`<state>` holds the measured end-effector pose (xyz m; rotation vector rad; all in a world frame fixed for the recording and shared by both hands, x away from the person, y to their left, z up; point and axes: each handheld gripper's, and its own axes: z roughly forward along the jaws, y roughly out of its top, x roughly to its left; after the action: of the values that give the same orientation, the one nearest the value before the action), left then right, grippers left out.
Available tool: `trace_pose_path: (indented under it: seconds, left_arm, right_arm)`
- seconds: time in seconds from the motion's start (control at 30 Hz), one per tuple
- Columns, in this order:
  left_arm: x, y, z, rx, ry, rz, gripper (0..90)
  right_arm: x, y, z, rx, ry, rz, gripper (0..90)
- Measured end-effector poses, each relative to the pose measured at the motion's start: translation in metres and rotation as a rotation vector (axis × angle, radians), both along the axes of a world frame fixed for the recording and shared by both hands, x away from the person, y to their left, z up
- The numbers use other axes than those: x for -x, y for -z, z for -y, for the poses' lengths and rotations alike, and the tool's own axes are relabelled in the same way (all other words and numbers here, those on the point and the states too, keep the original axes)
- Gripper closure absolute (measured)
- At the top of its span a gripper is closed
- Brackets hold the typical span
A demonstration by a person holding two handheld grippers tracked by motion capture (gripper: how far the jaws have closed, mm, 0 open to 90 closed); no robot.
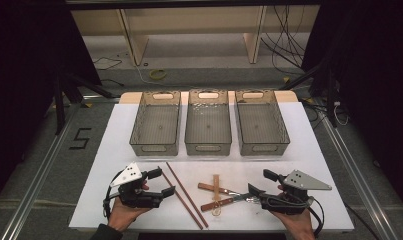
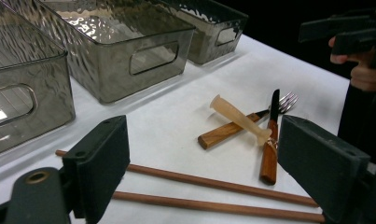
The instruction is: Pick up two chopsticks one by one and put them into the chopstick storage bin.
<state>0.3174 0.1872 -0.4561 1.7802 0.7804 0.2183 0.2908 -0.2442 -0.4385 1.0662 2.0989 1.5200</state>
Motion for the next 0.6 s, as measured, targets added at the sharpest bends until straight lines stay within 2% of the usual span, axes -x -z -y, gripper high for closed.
trace_pose_path:
  seconds: [0.17,0.33,0.47,0.5,0.53,0.57,0.6]
  left_arm:
    - [-0.003,0.000,0.004,-0.036,0.035,-0.013,16.4]
    - [-0.005,-0.003,0.007,-0.070,0.060,-0.008,16.3]
    - [-0.007,-0.007,0.012,-0.151,0.108,0.007,16.4]
    - [-0.009,-0.011,0.016,-0.196,0.147,0.016,16.5]
    - [-0.009,-0.011,0.016,-0.196,0.147,0.016,16.5]
    - [-0.011,-0.015,0.020,-0.245,0.188,0.031,16.9]
    - [-0.011,-0.015,0.020,-0.245,0.188,0.031,17.0]
  right_arm:
    - [-0.001,0.000,0.000,0.000,-0.003,-0.004,25.6]
    - [-0.001,0.000,0.000,-0.001,-0.002,-0.009,25.6]
    - [-0.002,0.000,0.000,0.010,-0.008,-0.018,25.7]
    - [-0.002,0.001,0.000,0.012,-0.008,-0.018,25.7]
    - [-0.002,0.001,-0.001,0.011,-0.008,-0.018,25.8]
    - [-0.002,0.001,-0.001,0.011,-0.008,-0.018,25.8]
    - [-0.002,0.001,-0.001,0.011,-0.008,-0.018,25.8]
